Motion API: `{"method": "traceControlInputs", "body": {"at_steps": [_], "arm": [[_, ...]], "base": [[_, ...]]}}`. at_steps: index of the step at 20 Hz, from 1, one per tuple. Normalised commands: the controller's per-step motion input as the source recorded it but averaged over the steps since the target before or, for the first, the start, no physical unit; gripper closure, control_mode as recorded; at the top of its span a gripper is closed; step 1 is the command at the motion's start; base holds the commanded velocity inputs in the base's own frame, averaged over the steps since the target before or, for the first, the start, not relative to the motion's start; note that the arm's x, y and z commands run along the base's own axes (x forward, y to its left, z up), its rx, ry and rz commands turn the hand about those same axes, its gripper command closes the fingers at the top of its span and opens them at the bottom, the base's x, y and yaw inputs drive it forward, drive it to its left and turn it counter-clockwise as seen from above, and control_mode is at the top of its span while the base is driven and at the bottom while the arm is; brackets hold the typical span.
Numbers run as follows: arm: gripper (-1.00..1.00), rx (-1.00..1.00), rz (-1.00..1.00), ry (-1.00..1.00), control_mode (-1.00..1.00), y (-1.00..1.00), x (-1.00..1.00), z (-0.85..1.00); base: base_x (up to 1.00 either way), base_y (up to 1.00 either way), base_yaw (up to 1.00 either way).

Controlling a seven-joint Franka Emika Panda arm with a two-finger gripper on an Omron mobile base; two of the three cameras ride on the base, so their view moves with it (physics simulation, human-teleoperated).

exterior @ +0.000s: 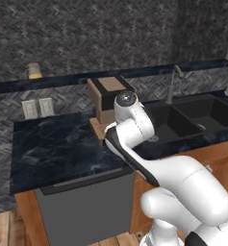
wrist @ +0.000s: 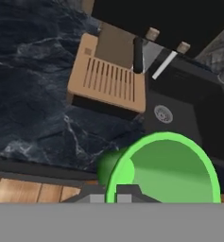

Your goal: Place the pitcher and cup on the dining counter for serving.

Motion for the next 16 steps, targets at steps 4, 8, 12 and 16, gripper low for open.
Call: {"method": "traceControlInputs", "body": {"at_steps": [4, 8, 12, 16], "arm": [[1.00, 0.00, 0.00, 0.00, 1.00, 0.00, 0.00, 0.00], [1.00, 0.00, 0.00, 0.00, 1.00, 0.00, 0.00, 0.00], [1.00, 0.00, 0.00, 0.00, 1.00, 0.00, 0.00, 0.00], [1.00, 0.00, 0.00, 0.00, 1.00, 0.00, 0.00, 0.00]], "base": [[-0.33, 0.72, 0.19], [-0.01, 1.00, 0.17], [0.00, 1.00, 0.18], [0.00, 1.00, 0.18]]}}
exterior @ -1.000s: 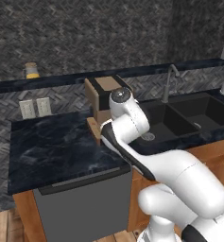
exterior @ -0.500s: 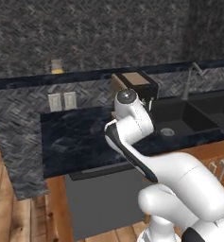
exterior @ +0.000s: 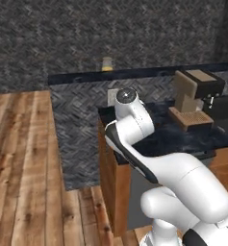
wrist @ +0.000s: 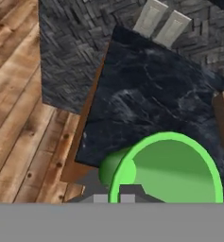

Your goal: Place the pitcher and cup on the dining counter for serving.

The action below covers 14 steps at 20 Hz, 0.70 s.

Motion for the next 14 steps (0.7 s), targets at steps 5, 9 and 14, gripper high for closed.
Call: {"method": "traceControlInputs", "body": {"at_steps": [5, 9, 14], "arm": [[1.00, 0.00, 0.00, 0.00, 1.00, 0.00, 0.00, 0.00], [1.00, 0.00, 0.00, 0.00, 1.00, 0.00, 0.00, 0.00], [1.00, 0.00, 0.00, 0.00, 1.00, 0.00, 0.00, 0.00]], "base": [[0.12, 1.00, 0.12], [0.64, 1.00, 0.02], [1.00, 1.00, -0.04]]}}
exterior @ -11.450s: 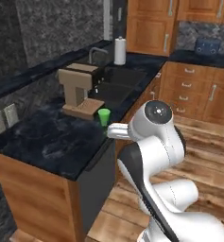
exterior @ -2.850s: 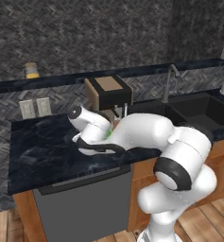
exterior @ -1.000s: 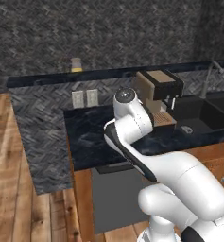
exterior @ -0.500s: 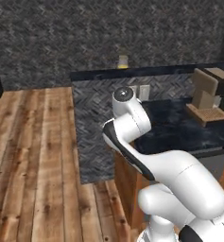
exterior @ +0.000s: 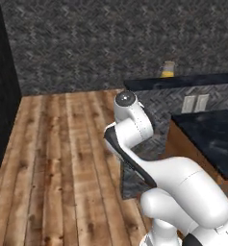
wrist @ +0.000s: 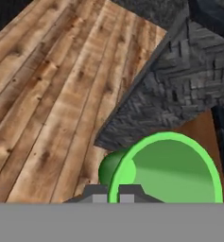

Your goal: Place the pitcher and cup on the dining counter for serving.

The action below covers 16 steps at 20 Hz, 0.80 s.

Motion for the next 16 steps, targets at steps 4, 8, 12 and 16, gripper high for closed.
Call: {"method": "traceControlInputs", "body": {"at_steps": [4, 8, 12, 16], "arm": [[1.00, 0.00, 0.00, 0.00, 1.00, 0.00, 0.00, 0.00], [1.00, 0.00, 0.00, 0.00, 1.00, 0.00, 0.00, 0.00], [1.00, 0.00, 0.00, 0.00, 1.00, 0.00, 0.00, 0.00], [1.00, 0.00, 0.00, 0.00, 1.00, 0.00, 0.00, 0.00]], "base": [[1.00, 0.98, -0.16], [1.00, 0.89, -0.33], [1.00, 0.86, -0.38], [1.00, 0.76, -0.55]]}}
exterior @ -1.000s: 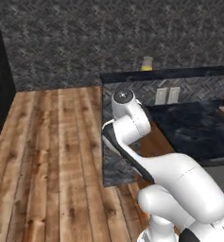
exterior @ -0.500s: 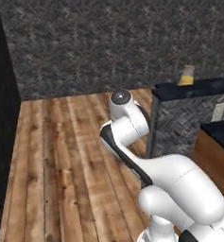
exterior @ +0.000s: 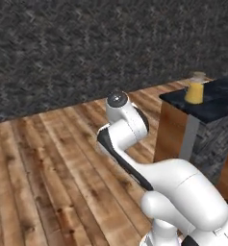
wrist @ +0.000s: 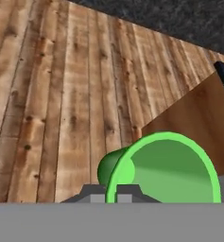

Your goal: Place the pitcher and cup on the dining counter for serving.

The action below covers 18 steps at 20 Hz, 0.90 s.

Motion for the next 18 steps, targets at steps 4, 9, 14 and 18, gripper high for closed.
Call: {"method": "traceControlInputs", "body": {"at_steps": [4, 9, 14, 18], "arm": [[1.00, 0.00, 0.00, 0.00, 1.00, 0.00, 0.00, 0.00], [1.00, 0.00, 0.00, 0.00, 1.00, 0.00, 0.00, 0.00], [1.00, 0.00, 0.00, 0.00, 1.00, 0.00, 0.00, 0.00], [1.00, 0.00, 0.00, 0.00, 1.00, 0.00, 0.00, 0.00]], "base": [[0.88, 0.63, -0.62], [0.83, 0.65, -0.63], [0.62, 0.79, -0.67], [0.60, 0.82, -0.69]]}}
